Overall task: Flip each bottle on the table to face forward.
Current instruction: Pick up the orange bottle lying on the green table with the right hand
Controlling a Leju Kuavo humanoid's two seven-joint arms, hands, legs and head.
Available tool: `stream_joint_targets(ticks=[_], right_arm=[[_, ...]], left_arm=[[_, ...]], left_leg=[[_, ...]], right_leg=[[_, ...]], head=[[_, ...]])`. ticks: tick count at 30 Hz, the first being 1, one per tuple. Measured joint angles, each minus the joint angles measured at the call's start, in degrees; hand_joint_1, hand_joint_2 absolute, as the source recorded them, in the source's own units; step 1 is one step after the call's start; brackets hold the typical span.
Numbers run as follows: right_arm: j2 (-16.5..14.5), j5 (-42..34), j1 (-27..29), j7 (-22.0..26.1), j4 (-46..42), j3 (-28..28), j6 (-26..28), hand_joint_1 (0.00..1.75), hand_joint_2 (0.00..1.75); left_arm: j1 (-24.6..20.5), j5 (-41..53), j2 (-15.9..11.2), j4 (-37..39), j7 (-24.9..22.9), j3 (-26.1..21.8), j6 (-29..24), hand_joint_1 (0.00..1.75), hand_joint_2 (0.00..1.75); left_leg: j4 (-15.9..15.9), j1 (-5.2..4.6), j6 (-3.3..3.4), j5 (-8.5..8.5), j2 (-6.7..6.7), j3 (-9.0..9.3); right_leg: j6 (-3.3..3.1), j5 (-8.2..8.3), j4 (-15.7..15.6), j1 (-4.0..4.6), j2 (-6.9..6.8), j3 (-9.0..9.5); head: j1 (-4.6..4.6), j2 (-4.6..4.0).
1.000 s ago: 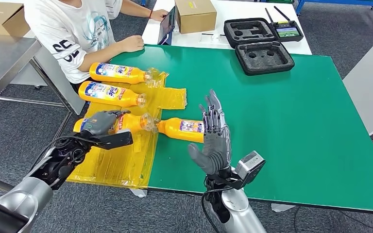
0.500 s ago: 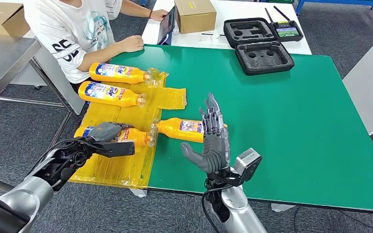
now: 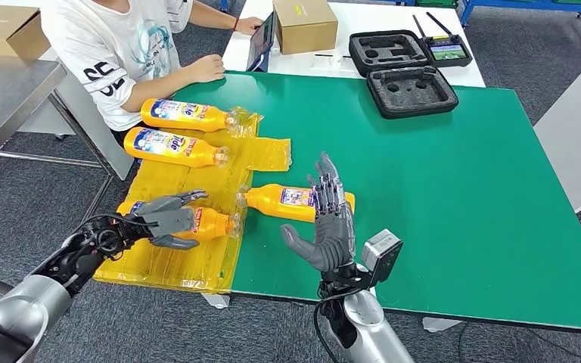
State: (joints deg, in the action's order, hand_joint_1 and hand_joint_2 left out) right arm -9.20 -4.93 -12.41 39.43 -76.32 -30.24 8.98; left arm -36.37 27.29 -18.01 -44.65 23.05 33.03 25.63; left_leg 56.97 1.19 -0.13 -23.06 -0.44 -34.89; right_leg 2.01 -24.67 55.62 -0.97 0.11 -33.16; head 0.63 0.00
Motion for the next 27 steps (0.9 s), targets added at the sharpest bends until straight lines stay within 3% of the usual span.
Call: stream_joint_targets(ticks=[9, 13, 15, 17, 20, 22, 24, 26, 27], right_arm=[[0.0, 0.0, 0.0, -0.6, 1.2, -0.2, 0.3, 0.0, 1.75], [0.0, 0.1, 0.0, -1.3, 1.4, -0.4, 1.1, 0.0, 1.75], [-0.1, 0.2, 0.1, -1.6, 1.4, -0.7, 1.8, 0.0, 1.75], [-0.2, 0.4, 0.1, -1.9, 1.4, -1.1, 2.3, 0.0, 1.75], [-0.4, 0.5, -0.1, -2.2, 1.4, -2.0, 2.6, 0.0, 1.75], [-0.5, 0.5, -0.4, -2.3, 1.5, -2.6, 2.6, 0.0, 1.75], [-0.6, 0.8, -0.8, -2.4, 1.7, -3.1, 2.6, 0.0, 1.75], [-0.6, 1.7, -1.1, -2.4, 1.8, -3.6, 2.8, 0.0, 1.75], [-0.6, 2.4, -1.2, -2.4, 1.9, -3.8, 3.0, 0.0, 1.75]], left_arm=[[1.7, -6.9, 0.1, -1.3, -0.7, -3.7, 4.0, 0.0, 0.0], [3.4, -18.6, 1.8, -1.8, -1.0, -7.0, 2.9, 0.0, 0.0], [5.2, -24.4, 4.0, -2.8, 0.1, -10.2, -5.2, 0.0, 0.0], [6.6, -25.5, 6.4, -4.6, 3.5, -12.9, -19.5, 0.0, 0.0], [8.0, -19.2, 9.1, -8.3, 12.2, -15.5, -44.1, 0.0, 0.0], [9.2, -12.0, 10.0, -11.6, 16.0, -16.5, -56.6, 0.0, 0.0], [10.8, -5.2, 10.9, -15.6, 17.1, -17.8, -62.5, 0.0, 0.87], [12.7, -1.9, 12.2, -19.7, 17.2, -20.0, -63.4, 0.0, 1.75], [13.6, -1.8, 12.9, -21.5, 17.2, -21.3, -63.4, 0.0, 1.75]], left_leg=[[0.0, 0.0, 0.0, 0.0, 0.0, 0.17], [0.0, 0.0, 0.0, 0.0, 0.01, 0.19], [0.0, 0.0, 0.0, 0.01, 0.01, 0.11], [0.0, 0.0, 0.01, 0.02, 0.0, -0.01], [0.0, -0.01, 0.01, 0.02, -0.01, -0.06], [0.0, 0.0, 0.01, 0.01, -0.02, -0.07], [0.0, 0.0, 0.0, 0.0, -0.02, -0.09], [0.0, 0.0, 0.0, -0.01, 0.01, -0.11], [0.0, 0.0, -0.01, -0.02, 0.04, -0.11]], right_leg=[[0.0, 0.0, 0.0, 0.0, 0.0, 0.13], [0.0, 0.0, 0.0, 0.0, 0.01, 0.11], [0.0, 0.01, 0.0, 0.0, 0.01, 0.03], [0.02, 0.03, 0.0, 0.0, 0.01, -0.07], [0.03, 0.04, 0.0, -0.01, 0.01, -0.1], [0.03, 0.03, 0.0, 0.0, 0.01, -0.11], [0.03, 0.01, 0.0, 0.0, 0.0, -0.13], [0.02, 0.0, 0.0, 0.01, 0.02, -0.16], [0.02, 0.0, 0.0, 0.01, 0.04, -0.18]], head=[[0.0, 0.0], [0.0, 0.0], [-0.01, -0.01], [-0.02, -0.01], [0.0, 0.0], [0.01, 0.0], [0.01, 0.0], [0.0, 0.0], [0.01, 0.0]])
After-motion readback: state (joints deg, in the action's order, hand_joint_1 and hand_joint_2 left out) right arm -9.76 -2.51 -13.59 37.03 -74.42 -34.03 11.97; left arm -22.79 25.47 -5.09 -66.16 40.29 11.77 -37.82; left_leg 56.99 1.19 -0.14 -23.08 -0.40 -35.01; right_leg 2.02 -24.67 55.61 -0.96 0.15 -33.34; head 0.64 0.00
